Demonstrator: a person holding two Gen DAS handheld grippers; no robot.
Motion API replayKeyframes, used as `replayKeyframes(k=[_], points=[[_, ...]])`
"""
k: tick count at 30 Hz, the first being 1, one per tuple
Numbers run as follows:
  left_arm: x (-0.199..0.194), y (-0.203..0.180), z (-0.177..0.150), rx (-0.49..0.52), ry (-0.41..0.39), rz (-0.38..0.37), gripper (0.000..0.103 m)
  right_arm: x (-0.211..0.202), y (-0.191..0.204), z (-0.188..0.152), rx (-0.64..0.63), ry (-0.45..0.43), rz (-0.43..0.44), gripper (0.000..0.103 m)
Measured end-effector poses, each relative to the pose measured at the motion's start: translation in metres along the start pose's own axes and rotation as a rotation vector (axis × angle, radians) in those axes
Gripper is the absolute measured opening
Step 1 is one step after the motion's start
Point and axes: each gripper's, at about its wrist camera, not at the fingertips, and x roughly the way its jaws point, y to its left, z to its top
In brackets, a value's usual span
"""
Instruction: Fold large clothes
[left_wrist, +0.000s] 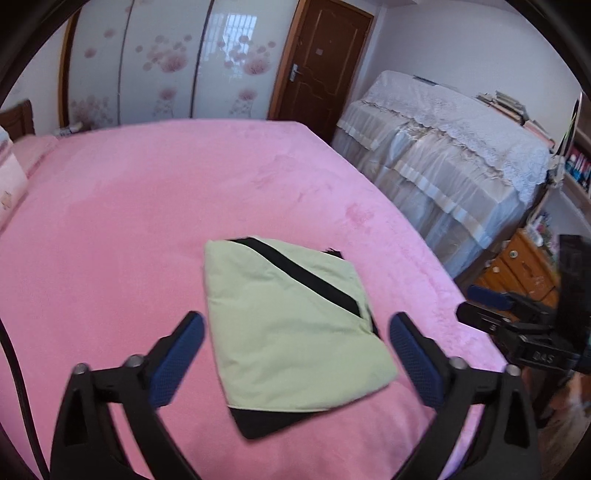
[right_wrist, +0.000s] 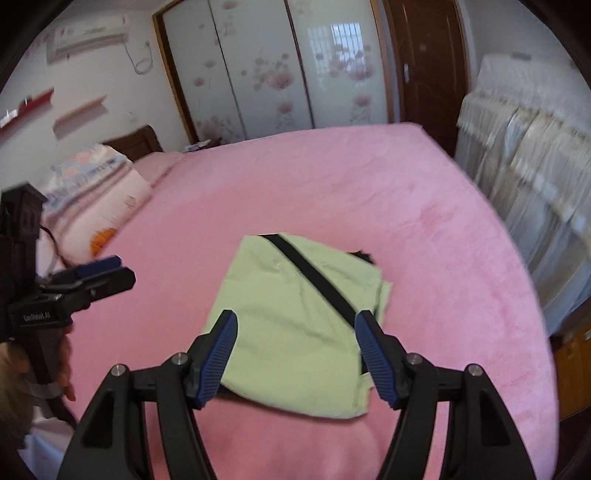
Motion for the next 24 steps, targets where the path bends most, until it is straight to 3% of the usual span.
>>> replayKeyframes(k=[6,12,16,24], points=[[0.046,0.024,-0.006,-0.017,0.129,0.046,0.103,0.032,-0.038,-0.003,0.038,0.029,-0.036,0.067],[0.129,0.075,-0.041,-0.108,0.263,0.057,0.102,0.119,-0.104,-0.034,0.225,0.230,0.020,0.067],[0.176,0.113,-0.063,-0.252,0.330,-0.060,0.102,0.166,-0.126,-0.054,0.285,0.313,0.056,0.067],[0.226,0.140,-0.083,-0.365,0.295,-0.241,0.098,0.227,-0.140,-0.066,0.373,0.369,0.214,0.067]])
